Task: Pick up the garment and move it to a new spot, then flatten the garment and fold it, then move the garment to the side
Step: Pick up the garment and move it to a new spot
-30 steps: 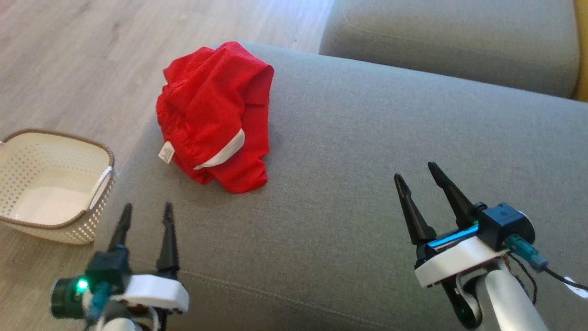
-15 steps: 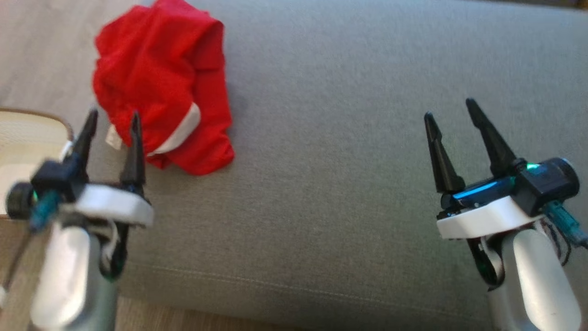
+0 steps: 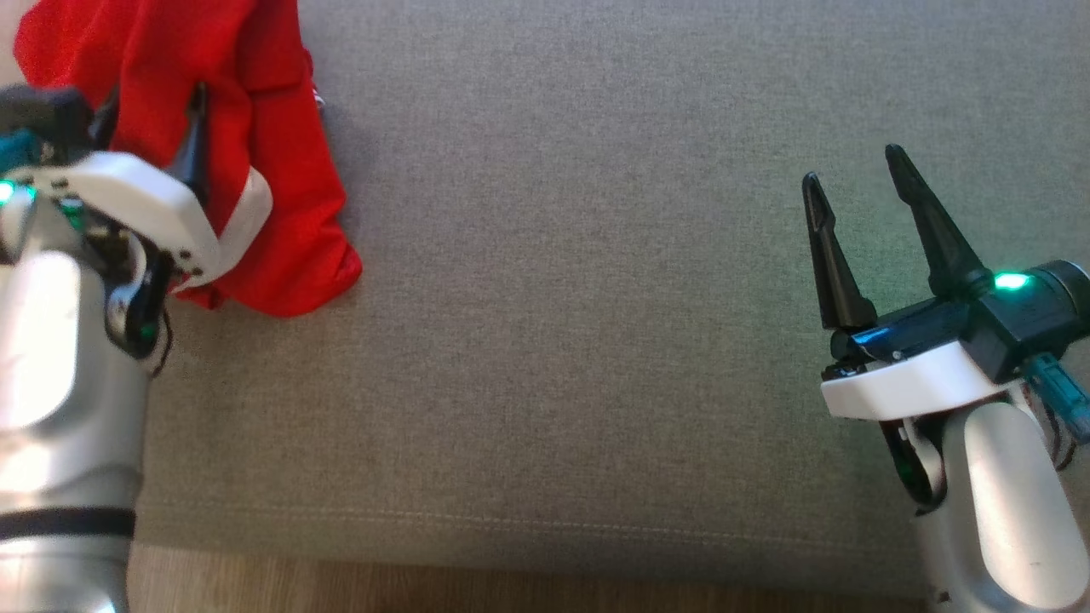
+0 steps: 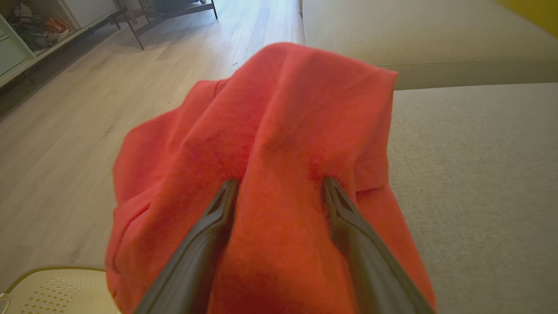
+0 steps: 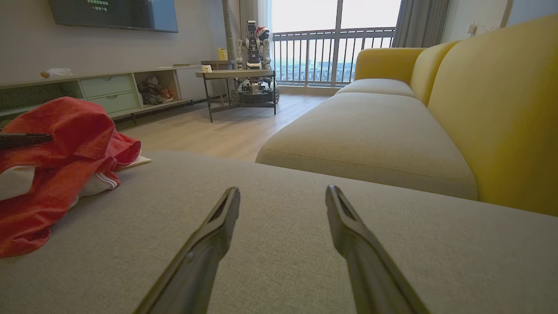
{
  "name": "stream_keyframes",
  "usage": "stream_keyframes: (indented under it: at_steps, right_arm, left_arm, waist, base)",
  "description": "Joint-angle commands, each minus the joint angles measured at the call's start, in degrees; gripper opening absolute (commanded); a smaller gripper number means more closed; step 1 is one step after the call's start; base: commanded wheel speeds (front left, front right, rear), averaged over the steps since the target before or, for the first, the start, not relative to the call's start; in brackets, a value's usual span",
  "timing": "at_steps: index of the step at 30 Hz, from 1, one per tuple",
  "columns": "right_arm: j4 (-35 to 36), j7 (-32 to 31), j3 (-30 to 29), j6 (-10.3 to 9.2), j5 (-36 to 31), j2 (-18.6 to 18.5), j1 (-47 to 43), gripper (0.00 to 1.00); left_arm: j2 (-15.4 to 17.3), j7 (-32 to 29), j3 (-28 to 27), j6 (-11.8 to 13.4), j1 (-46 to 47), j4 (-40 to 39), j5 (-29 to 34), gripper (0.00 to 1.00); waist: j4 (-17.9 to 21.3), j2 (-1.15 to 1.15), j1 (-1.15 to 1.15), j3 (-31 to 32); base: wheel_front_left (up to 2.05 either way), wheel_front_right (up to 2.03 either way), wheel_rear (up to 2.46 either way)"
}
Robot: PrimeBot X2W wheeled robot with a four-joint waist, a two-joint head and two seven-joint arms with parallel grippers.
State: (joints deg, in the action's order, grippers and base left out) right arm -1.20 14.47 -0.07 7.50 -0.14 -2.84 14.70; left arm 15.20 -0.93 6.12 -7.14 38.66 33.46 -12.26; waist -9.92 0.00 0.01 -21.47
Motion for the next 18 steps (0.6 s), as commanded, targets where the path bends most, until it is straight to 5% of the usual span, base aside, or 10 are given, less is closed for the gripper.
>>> stream_keyframes:
  at_steps: [1, 9, 10, 11, 18]
  right_arm:
    - [2.3, 0.5, 1.2, -0.01, -0.6, 0.0, 1.5, 1.0]
    - [2.5, 0.5, 1.3, -0.01, -0.9, 0.0, 1.7, 1.0]
    - [2.4, 0.5, 1.4, -0.01, -0.9, 0.0, 1.7, 1.0]
    - [2.3, 0.5, 1.5, -0.01, -0.9, 0.0, 1.7, 1.0]
    - [1.2, 0.5, 1.4, -0.01, -0.4, 0.0, 1.4, 1.0]
  left_arm:
    - [3.8, -0.4, -1.1, -0.2, 3.9, -0.1, 0.1, 1.0]
    - [5.1, -2.4, 1.0, -0.3, 9.6, 8.9, -0.7, 1.0]
    - [4.9, -2.6, 1.5, -0.3, 10.1, 9.9, -1.6, 0.27]
    - [4.9, -2.7, 2.5, -0.3, 10.4, 10.6, -2.2, 0.0]
    - [6.8, 4.9, 4.0, -0.3, 11.3, 12.6, -3.7, 0.0]
  waist:
    - [0.3, 0.0, -0.01, -0.7]
    - [0.9, 0.0, -0.01, -1.9]
    - [1.0, 0.0, -0.01, -1.9]
    - [1.0, 0.0, -0.01, -1.9]
    - [0.9, 0.0, -0.01, 0.6]
  base:
    - [0.0, 0.0, 0.0]
    - [0.0, 0.0, 0.0]
    - [0.0, 0.0, 0.0]
    - [0.0, 0.0, 0.0]
    - [0.0, 0.0, 0.0]
